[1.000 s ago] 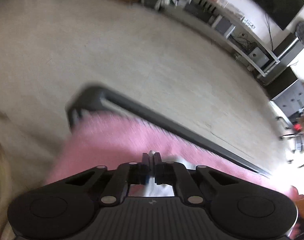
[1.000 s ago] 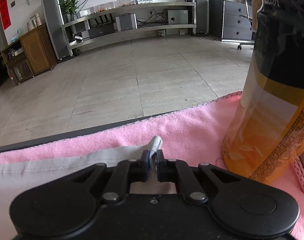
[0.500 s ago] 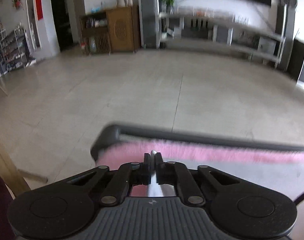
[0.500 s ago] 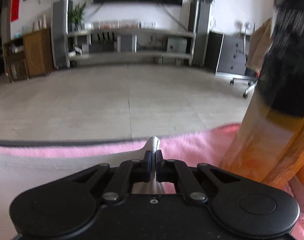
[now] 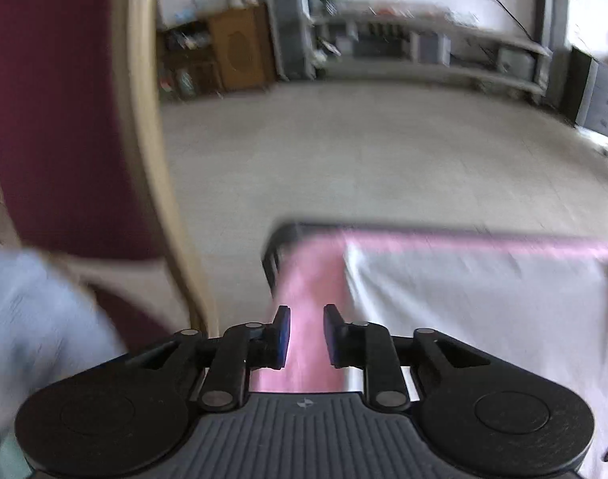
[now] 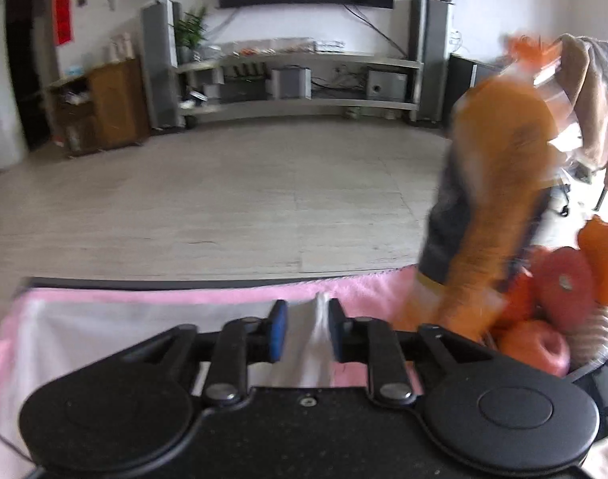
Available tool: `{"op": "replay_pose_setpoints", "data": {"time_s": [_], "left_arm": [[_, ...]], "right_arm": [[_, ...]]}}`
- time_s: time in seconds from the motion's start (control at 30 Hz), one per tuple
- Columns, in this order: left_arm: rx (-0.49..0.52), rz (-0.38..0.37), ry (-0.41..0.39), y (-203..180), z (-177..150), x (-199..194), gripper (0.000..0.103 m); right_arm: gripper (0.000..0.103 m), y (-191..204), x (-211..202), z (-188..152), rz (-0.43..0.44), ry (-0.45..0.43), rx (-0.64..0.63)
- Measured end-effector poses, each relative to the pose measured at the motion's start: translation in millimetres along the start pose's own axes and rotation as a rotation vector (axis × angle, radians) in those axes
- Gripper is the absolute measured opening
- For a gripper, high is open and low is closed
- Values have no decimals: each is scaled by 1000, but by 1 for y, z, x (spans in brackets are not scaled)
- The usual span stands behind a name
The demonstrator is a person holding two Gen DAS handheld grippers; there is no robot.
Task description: Fold clothes
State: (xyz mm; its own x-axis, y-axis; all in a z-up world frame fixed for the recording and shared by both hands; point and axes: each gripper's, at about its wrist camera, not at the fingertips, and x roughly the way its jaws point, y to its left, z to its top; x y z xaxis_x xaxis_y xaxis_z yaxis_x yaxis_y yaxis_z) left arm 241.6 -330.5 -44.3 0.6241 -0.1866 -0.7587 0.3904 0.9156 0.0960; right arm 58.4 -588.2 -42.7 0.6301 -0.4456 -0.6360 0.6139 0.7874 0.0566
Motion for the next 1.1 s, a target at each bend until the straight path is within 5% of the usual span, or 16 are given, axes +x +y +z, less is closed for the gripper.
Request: {"op": "replay_pose_setpoints", "data": {"time_s": [0.13,0.3,0.37,0.63,0.87,0.93,1.1], "left_arm": [[18,-60,110,-5,-65,-32,22],[-28,-78,135,-19,-134,-26,11],[-32,-81,132,-21,-139,-15,11],[-76,-123,173,-22,-146,22,10],[-47,-114,175,-24,-148,22,14],[-50,-112,174,-24,-149,24,16],[-80,-107,178,-21,-151,23,18]], "right_arm": [[37,-37,-73,-27,70,22,71],[33,-84,-67,-98,99,118,252],[21,-96,-47,-123,130,160,315],[20,-84,10,-146,122,257,152],[20,-79,17,-161,138,305,91],[10,-73,13,-162,133,295,45],[3,-63,6,-164,3,276,-30]]}}
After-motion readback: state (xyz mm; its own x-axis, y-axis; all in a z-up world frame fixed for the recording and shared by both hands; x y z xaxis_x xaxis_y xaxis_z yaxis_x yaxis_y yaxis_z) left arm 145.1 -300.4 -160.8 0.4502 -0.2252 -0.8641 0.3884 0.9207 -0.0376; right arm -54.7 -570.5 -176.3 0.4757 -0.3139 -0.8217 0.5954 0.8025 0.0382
